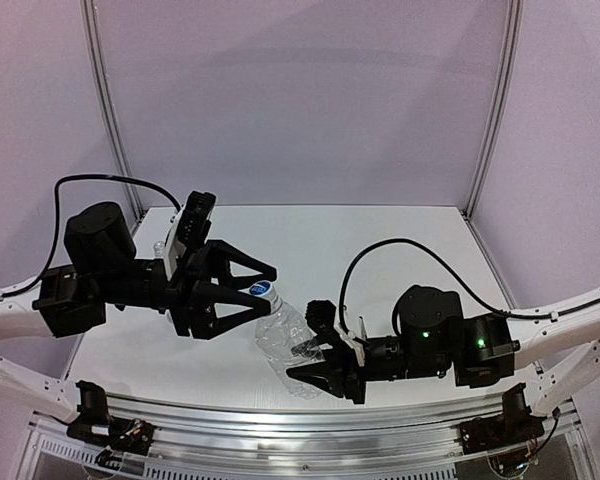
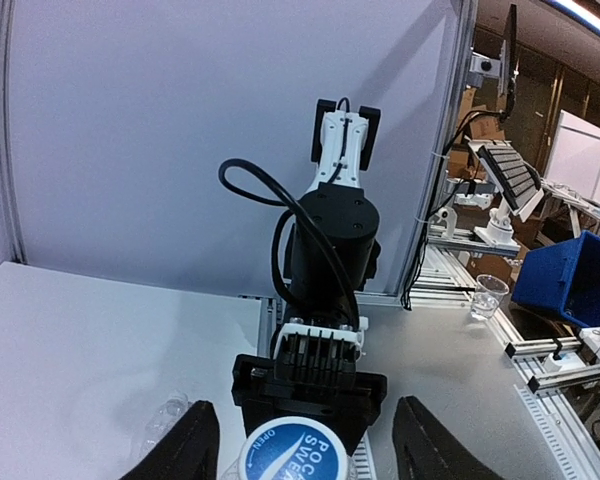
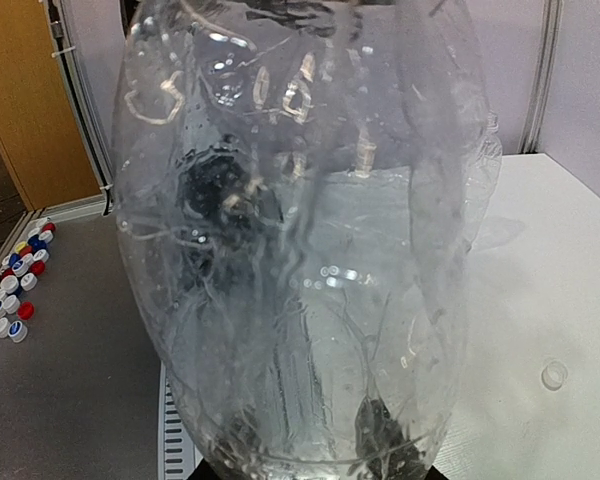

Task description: Unscrew the bottle caps

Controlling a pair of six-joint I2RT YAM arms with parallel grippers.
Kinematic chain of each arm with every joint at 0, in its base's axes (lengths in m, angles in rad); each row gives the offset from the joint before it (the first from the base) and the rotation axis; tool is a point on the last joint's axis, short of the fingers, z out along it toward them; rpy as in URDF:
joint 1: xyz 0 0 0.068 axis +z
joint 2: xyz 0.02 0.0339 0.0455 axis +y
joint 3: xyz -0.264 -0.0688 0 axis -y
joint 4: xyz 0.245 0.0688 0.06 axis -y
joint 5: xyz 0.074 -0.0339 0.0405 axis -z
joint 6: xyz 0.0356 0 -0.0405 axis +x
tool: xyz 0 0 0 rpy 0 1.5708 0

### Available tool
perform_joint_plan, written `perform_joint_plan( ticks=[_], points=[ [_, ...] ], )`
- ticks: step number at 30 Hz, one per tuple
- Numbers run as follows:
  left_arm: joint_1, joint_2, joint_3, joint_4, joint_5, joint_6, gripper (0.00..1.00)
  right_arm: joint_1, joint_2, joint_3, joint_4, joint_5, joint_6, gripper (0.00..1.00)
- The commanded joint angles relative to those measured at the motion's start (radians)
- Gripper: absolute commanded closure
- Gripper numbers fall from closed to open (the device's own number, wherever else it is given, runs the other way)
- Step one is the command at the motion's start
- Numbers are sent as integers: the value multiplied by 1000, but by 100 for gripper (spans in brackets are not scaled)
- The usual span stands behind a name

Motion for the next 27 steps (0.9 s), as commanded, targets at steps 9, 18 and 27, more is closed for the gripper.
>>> perform_joint_plan(
  ticks=[9, 18, 27],
  points=[
    [-24, 52, 70, -58, -32, 36, 89, -5, -10, 20, -17, 28, 0, 65],
    [-35, 78, 87, -65, -160, 4, 89, -5, -10, 19, -19, 167, 6, 65],
    [-35, 4, 54, -122, -575, -48, 88, -5, 10, 30, -28, 346, 11, 65]
  ],
)
